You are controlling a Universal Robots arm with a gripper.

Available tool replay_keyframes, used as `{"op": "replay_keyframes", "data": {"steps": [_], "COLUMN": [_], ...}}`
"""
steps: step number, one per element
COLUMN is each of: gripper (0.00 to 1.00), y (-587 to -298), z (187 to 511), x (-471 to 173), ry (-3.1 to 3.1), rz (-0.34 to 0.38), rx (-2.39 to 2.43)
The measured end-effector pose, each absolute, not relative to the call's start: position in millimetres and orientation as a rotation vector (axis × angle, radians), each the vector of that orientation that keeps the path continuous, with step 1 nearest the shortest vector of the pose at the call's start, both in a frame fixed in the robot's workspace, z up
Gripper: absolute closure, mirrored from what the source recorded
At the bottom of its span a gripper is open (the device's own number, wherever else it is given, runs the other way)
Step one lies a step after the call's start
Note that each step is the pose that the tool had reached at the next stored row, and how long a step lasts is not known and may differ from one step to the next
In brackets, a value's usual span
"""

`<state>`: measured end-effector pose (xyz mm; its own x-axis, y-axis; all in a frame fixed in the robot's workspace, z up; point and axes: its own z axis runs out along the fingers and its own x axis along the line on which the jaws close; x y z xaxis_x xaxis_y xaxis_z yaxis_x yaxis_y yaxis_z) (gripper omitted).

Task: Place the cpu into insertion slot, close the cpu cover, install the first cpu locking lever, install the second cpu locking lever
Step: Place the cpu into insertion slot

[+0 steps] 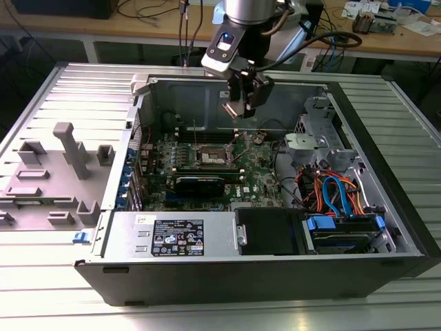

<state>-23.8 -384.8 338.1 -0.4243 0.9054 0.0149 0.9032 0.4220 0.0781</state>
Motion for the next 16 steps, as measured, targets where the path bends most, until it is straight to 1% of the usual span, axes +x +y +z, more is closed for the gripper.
{"op": "replay_keyframes", "data": {"steps": [16], "gripper": [0.46], "y": [-384.9], "z": [328.7], "x": [-24.9], "ry": [2.416], "rz": [0.106], "rx": [1.945]}}
